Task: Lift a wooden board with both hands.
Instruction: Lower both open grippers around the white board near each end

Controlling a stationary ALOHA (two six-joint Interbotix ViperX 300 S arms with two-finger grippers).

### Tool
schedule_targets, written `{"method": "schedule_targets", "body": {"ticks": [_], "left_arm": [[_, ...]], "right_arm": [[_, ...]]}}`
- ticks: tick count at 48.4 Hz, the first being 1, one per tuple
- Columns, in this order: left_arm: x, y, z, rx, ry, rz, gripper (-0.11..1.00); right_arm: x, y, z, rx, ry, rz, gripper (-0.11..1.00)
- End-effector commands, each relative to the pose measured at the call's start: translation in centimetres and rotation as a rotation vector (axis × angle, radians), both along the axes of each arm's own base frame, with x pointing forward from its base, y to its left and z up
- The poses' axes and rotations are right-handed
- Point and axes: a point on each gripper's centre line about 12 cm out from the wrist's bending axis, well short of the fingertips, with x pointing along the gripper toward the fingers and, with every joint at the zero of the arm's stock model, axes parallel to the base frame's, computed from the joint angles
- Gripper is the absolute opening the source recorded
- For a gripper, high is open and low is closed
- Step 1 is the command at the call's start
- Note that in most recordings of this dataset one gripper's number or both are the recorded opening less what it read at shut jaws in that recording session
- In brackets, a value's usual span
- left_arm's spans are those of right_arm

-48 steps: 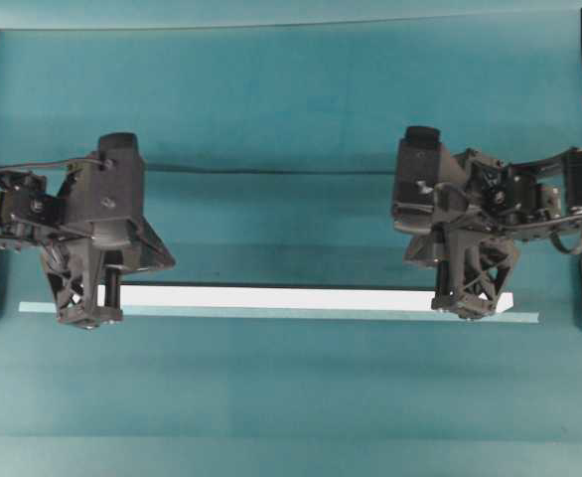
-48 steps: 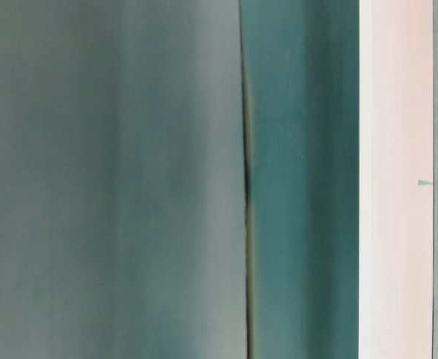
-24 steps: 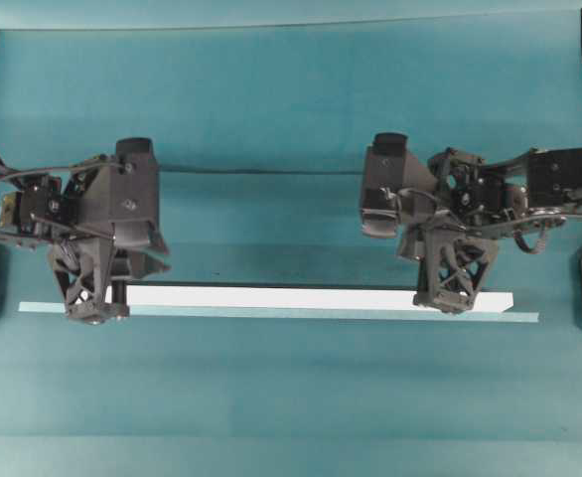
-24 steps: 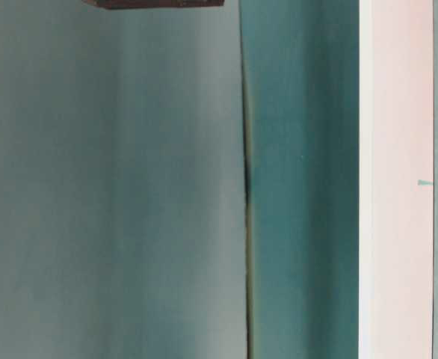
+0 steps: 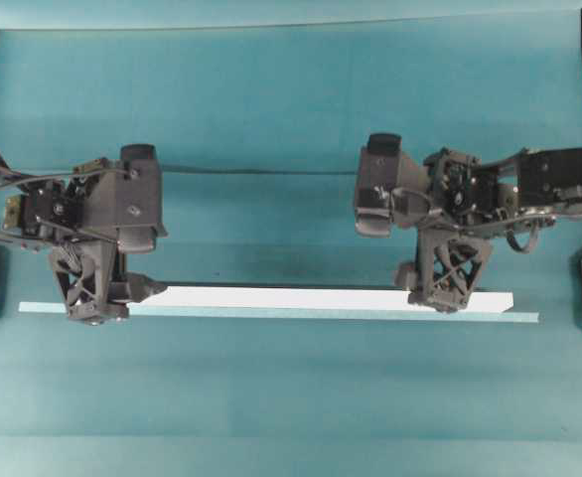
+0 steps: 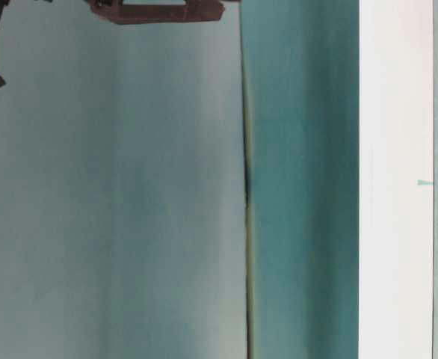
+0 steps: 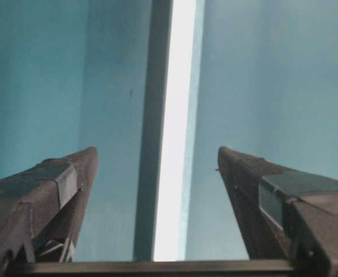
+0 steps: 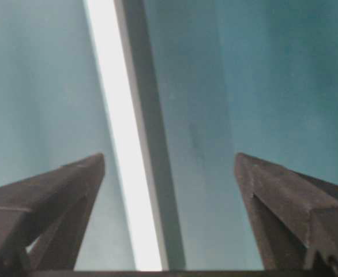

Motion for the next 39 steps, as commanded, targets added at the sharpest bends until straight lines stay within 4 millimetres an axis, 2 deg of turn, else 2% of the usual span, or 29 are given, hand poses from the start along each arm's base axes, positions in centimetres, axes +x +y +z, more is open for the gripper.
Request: {"method": "schedule_targets", "body": {"ticks": [1, 9, 26, 39], "left_arm": [[0.3, 0.0, 0.0, 0.001, -0.006, 0.0, 0.94], [0.7, -0.1, -1.1, -0.002, 0.005, 0.0, 0.95], [2.1, -1.2, -4.9, -0.006, 0.052, -0.033, 0.95], [2.7, -1.3, -7.5, -0.006, 0.098, -0.033, 0.95]], "right_arm": [[0.1, 0.2, -0.2, 0.0, -0.003, 0.006, 0.95], [0.1, 0.4, -0.9, 0.001, -0.011, 0.009, 0.95], [0.6, 1.2, -4.5, 0.01, 0.04, 0.031, 0.95], [0.9, 1.3, -6.0, 0.008, 0.041, 0.035, 0.95]]}}
